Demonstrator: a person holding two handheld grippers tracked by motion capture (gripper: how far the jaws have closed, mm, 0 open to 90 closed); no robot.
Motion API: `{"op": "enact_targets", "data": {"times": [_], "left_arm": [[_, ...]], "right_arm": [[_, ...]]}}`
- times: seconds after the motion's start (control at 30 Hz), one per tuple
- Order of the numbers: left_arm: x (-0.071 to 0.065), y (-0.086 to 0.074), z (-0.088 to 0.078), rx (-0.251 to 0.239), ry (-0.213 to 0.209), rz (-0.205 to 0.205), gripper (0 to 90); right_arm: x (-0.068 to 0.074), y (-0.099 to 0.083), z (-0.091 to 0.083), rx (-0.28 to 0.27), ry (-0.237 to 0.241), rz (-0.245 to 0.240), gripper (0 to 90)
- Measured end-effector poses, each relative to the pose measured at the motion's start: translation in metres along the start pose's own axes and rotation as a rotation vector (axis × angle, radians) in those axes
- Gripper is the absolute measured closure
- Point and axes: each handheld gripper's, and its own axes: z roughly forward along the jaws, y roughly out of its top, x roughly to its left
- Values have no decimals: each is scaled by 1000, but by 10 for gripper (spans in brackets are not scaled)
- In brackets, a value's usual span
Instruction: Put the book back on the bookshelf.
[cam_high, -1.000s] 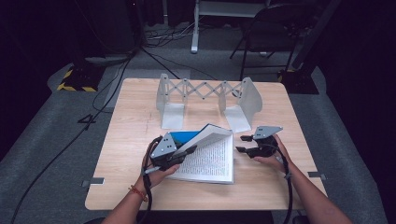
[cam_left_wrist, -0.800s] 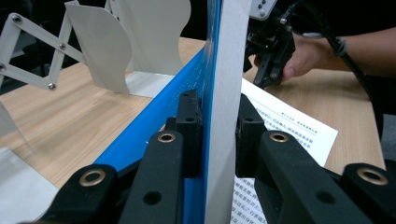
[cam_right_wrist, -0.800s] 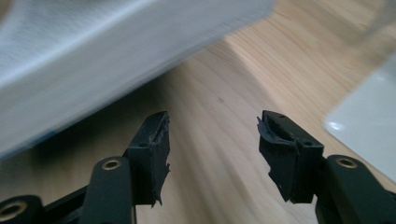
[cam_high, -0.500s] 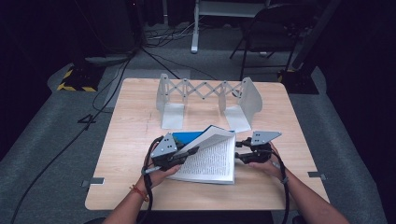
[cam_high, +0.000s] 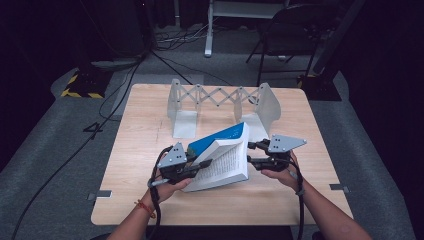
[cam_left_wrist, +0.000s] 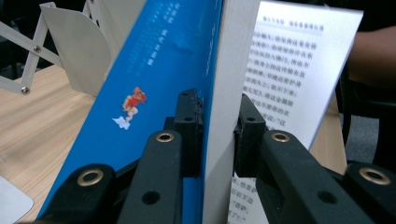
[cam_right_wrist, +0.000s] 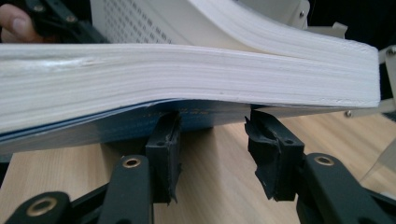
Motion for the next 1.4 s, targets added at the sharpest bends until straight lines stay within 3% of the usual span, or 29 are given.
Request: {"op": "enact_targets", "data": {"times": [0.27,0.43,0.53,0.67,0.83,0.93,1.1,1.27,1.4], "left_arm": [[1,-4,-17,0,28,4,741],[0,-9,-29,-20,74,18,717],[-2,-11,-32,-21,97,27,681],[-2,-16,-33,-4,109,21,587],[5,-23,-29,14,128,-35,518],[12,-28,-27,7,97,-76,471],[15,-26,-30,-11,87,-62,597],[17,-26,-27,-52,55,-96,625],[18,-18,-22,-79,10,-84,627]], "right_arm": [[5,22,12,-6,-9,-26,541],[12,40,22,-8,-16,-61,555],[13,46,27,-6,-16,-57,562],[15,53,37,-23,-13,-49,562],[19,56,45,0,-15,-61,561],[20,56,50,10,-14,-57,561],[20,57,51,8,-22,-56,561],[18,55,49,5,-23,-49,562],[16,52,44,-2,-28,-52,567]]}}
